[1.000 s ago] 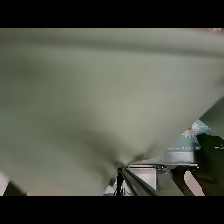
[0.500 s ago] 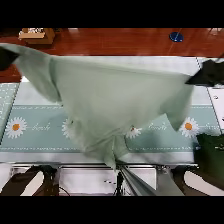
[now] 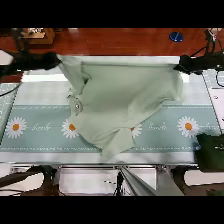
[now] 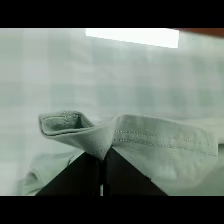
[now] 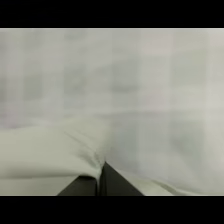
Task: Fold the shirts.
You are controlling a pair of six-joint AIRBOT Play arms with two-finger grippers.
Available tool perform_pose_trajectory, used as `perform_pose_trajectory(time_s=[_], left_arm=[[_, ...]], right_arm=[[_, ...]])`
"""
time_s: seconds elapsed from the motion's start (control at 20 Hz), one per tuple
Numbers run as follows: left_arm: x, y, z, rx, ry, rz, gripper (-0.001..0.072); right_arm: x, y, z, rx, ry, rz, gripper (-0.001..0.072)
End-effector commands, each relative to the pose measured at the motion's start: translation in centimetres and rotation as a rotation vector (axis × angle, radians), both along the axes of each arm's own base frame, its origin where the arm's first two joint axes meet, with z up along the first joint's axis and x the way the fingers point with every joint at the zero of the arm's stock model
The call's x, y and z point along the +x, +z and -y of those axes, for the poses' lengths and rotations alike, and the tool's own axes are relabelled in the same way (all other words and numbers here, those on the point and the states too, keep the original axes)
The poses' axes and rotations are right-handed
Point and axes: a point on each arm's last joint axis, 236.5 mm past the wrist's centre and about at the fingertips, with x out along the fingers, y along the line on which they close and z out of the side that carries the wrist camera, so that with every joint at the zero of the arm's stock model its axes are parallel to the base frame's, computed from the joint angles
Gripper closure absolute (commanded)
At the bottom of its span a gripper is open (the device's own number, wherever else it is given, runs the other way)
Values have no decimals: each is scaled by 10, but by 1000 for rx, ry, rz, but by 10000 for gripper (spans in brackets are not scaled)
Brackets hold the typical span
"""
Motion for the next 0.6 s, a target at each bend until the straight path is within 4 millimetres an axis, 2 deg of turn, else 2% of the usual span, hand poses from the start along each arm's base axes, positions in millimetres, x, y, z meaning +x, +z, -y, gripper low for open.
perform_pose_trajectory(time_s=[0.0, 0.1, 0.2, 0.25, 0.3, 0.35, 0.4, 0.45, 0.55], left_arm=[[4, -72, 35, -13, -53, -132, 685], [-6, -100, 51, -14, -95, -208, 685], [-11, -109, 56, -15, -109, -237, 670], [-10, -106, 54, -16, -105, -229, 558], [-8, -97, 48, -15, -99, -218, 408], [-8, -87, 40, -15, -101, -217, 253], [-11, -74, 27, -7, -113, -232, 132], [-20, -63, 14, -4, -128, -273, 124], [-57, -48, -25, -18, -84, -470, 125]], right_arm=[[23, -43, 14, -14, -50, -2, 682], [17, -74, 10, 6, -37, -77, 682], [12, -94, 8, 19, -30, -125, 671], [12, -96, 8, 18, -28, -127, 568], [14, -90, 11, 9, -20, -112, 450], [15, -78, 16, -3, -5, -89, 394], [17, -59, 24, -29, 19, -59, 392], [16, -40, 37, -67, 31, -40, 390], [3, 1, 77, -200, 37, -36, 390]])
